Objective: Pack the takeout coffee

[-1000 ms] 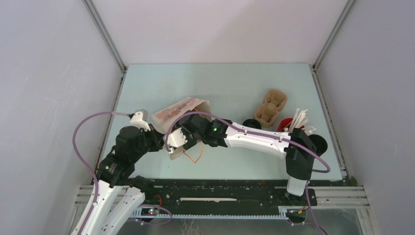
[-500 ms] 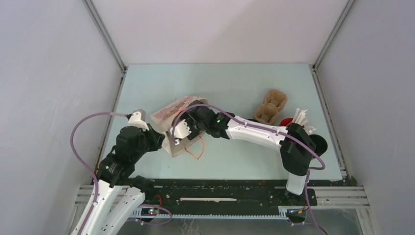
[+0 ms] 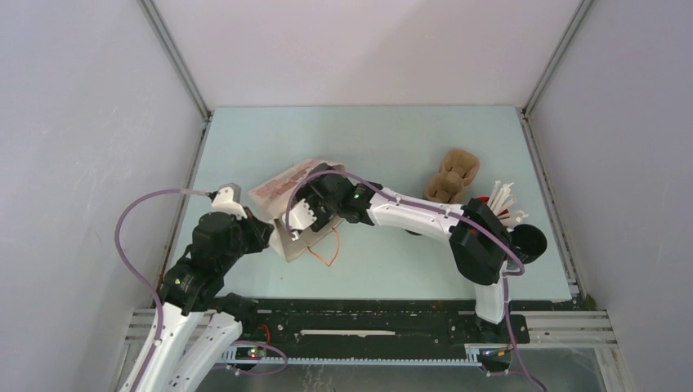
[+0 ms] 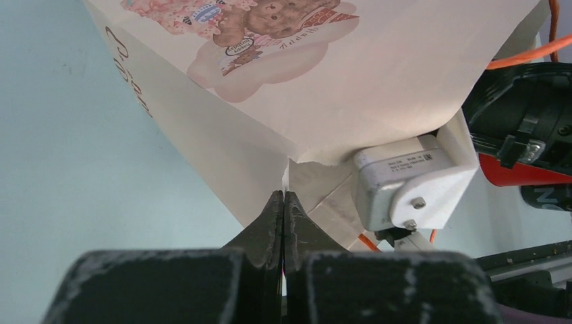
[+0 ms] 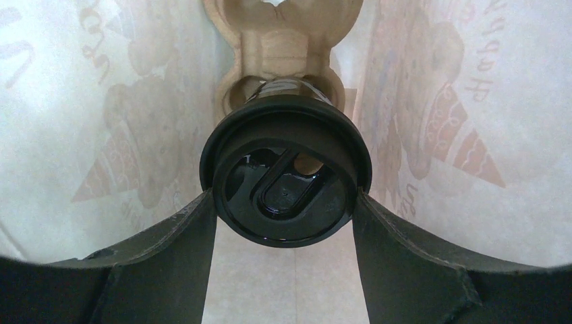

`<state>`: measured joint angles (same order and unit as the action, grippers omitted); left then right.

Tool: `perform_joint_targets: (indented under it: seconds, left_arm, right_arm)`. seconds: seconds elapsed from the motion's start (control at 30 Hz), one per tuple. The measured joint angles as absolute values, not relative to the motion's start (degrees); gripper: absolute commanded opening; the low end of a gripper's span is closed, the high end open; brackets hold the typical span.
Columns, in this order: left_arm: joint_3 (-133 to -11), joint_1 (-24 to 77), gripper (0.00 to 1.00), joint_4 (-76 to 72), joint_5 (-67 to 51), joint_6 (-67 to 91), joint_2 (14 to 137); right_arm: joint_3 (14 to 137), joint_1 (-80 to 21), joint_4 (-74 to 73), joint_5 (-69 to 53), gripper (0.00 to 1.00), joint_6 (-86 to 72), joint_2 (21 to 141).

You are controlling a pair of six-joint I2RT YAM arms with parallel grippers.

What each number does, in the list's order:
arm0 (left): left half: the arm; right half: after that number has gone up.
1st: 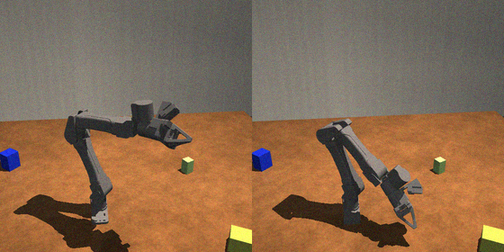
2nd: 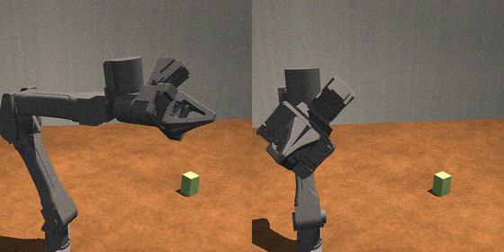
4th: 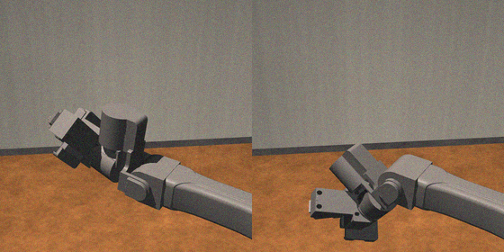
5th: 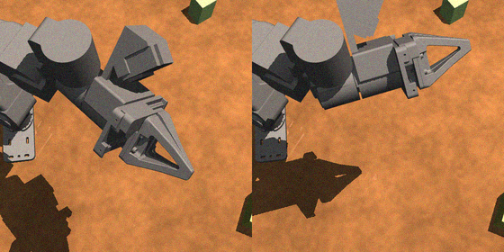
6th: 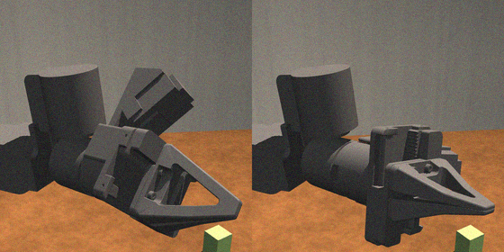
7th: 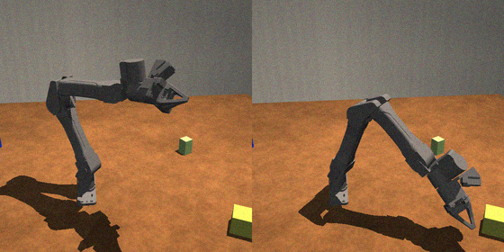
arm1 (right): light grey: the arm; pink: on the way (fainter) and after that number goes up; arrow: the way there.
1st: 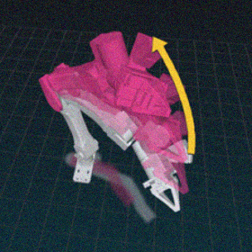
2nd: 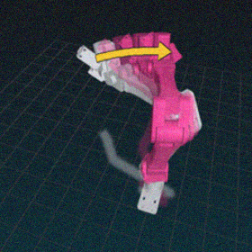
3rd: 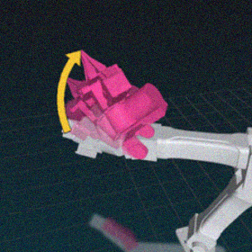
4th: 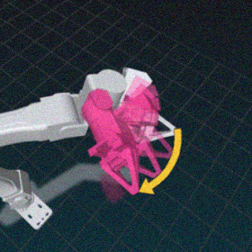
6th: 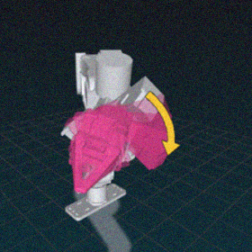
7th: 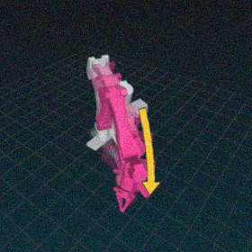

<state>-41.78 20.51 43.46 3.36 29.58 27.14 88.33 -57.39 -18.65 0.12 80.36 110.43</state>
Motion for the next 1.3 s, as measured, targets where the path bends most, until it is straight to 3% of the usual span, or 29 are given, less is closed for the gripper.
perform_joint_targets:
  seconds: [1.17,1.3]
  left_arm:
    - [-41.8,20.6,0.00,43.8,3.9,29.6,26.7]
    - [-41.8,20.6,0.08,43.8,3.9,29.6,27.4]
  right_arm:
    - [90.6,-55.8,-10.3,-1.7,0.11,81.2,117.5]
    - [90.6,-55.7,-9.5,-2.2,0.16,80.4,117.7]
